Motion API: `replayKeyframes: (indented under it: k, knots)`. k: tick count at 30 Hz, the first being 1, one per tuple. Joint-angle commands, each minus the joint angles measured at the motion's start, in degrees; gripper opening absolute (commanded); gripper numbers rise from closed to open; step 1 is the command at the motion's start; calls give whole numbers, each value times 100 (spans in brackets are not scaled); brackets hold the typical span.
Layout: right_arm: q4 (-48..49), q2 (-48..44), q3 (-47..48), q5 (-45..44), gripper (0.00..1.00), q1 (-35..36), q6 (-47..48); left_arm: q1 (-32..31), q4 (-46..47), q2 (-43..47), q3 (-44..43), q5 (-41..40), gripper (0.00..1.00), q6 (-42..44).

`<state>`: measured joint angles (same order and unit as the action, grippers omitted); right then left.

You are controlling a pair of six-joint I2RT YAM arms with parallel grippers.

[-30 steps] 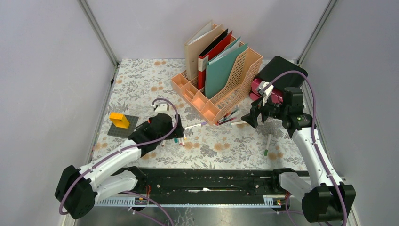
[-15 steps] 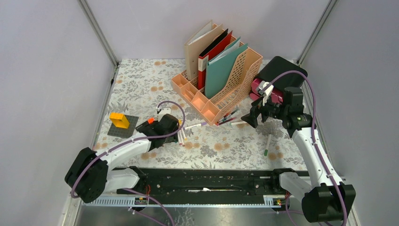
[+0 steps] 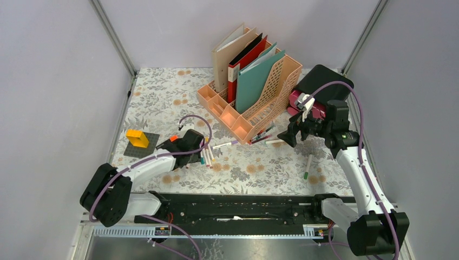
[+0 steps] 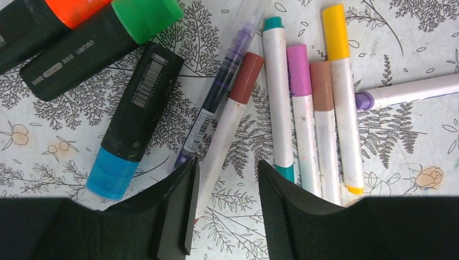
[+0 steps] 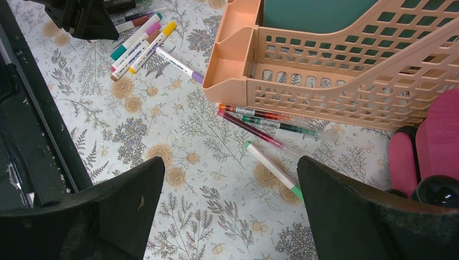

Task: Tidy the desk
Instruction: Pick up the stationery from the center of the board.

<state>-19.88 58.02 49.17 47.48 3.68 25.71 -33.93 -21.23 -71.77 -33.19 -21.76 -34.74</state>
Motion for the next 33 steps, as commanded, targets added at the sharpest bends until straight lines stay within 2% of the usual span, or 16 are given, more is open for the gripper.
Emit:
replayKeyframes:
  k: [1, 19, 27, 33]
  knots:
    - [142, -78, 14, 50, 100, -20, 36, 46, 229, -157, -183, 140, 46, 3]
    - [131, -94, 14, 99, 100, -23, 25, 112, 267, -510, -184, 412, 40, -31]
    - [119, -106, 30, 141, 100, -20, 7, 106, 318, -662, -147, 643, 27, -41]
    - [118, -110, 33, 181, 100, -21, -9, 107, 350, -554, -1, 791, 9, -66]
